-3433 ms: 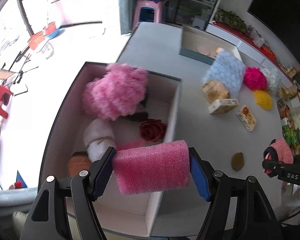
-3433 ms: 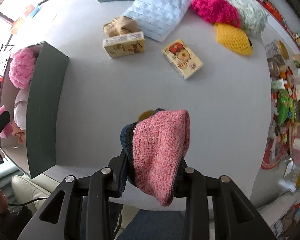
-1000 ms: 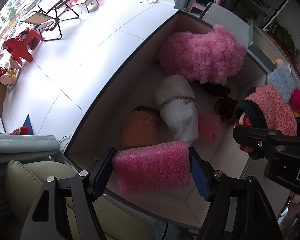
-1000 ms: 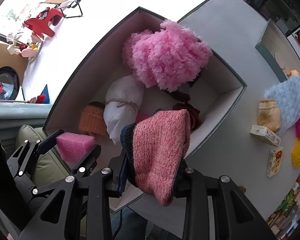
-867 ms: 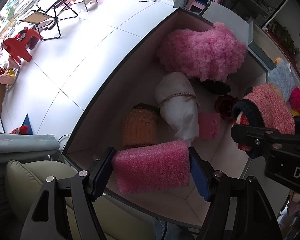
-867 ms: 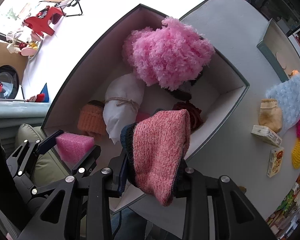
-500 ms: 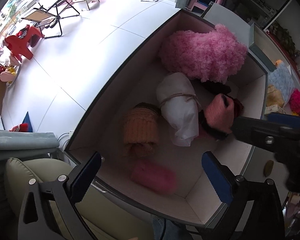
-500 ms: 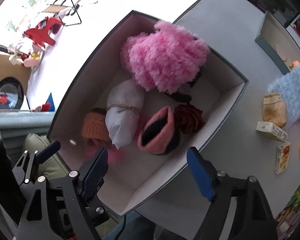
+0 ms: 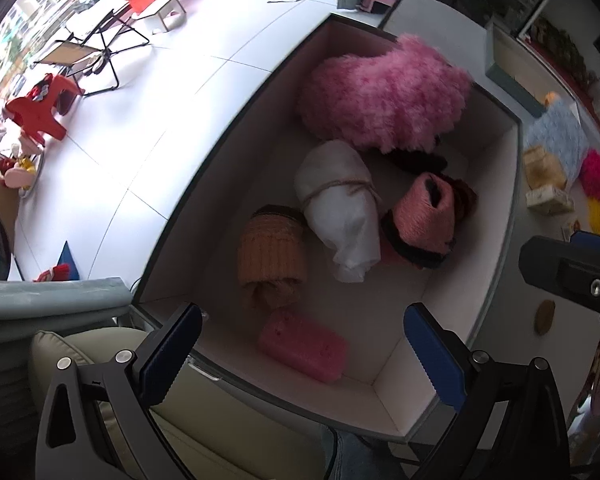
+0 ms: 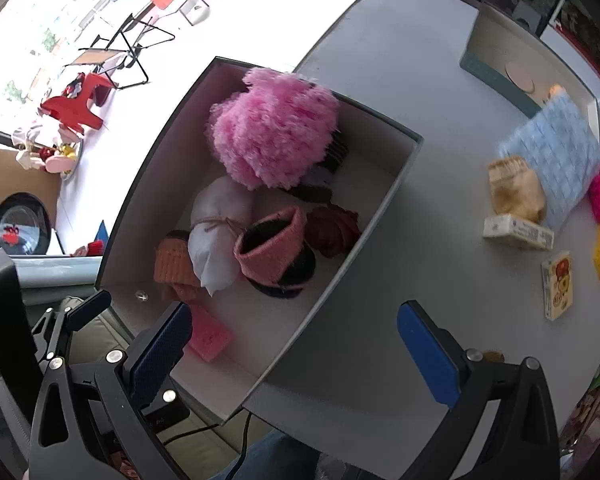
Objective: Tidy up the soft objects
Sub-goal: 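Move both grippers back toward the yellow tissue pack and yellow round sponge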
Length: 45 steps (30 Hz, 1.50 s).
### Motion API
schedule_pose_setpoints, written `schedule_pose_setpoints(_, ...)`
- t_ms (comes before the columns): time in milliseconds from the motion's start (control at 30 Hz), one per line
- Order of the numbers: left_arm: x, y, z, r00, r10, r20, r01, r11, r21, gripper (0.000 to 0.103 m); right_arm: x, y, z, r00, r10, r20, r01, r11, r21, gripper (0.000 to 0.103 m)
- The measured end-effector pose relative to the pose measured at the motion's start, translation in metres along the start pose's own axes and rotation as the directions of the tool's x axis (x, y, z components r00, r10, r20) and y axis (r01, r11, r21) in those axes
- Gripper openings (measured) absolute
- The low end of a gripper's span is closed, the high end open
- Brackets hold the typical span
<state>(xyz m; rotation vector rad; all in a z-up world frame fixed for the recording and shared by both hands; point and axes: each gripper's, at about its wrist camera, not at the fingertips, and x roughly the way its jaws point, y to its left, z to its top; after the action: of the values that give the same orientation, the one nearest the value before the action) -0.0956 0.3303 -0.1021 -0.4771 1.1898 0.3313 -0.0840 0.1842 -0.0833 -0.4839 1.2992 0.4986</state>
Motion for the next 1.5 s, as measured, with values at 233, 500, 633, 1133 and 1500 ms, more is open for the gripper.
schedule_pose_setpoints(233, -0.008, -0.027, 0.000, 1.000, 0.011, -0.001, -0.011, 0.997, 0.077, 0.101, -0.003, -0.029, -0.019, 1.000, 0.008, -0.004, -0.008, 0.998, 0.070, 0.103)
schedule_pose_setpoints(500, -0.018, -0.077, 0.000, 1.000, -0.019, 0.003, 0.018, 0.982, 0.186, 0.101, -0.012, -0.088, -0.046, 1.000, 0.004, 0.018, -0.008, 0.976, 0.216, 0.103)
schedule_pose_setpoints(633, -0.022, -0.110, -0.006, 1.000, -0.027, -0.001, 0.026, 0.964, 0.265, 0.101, -0.014, -0.124, -0.065, 1.000, -0.006, 0.015, 0.001, 0.954, 0.300, 0.103)
schedule_pose_setpoints(1133, -0.010, -0.220, -0.008, 0.998, -0.035, -0.045, 0.051, 0.901, 0.430, 0.101, -0.010, -0.241, -0.135, 1.000, -0.016, 0.003, 0.012, 0.811, 0.585, 0.103)
schedule_pose_setpoints(1500, 0.014, -0.239, -0.026, 0.993, -0.001, -0.116, 0.055, 0.888, 0.457, 0.101, -0.011, -0.272, -0.071, 0.997, -0.072, 0.042, 0.037, 0.833, 0.552, 0.103)
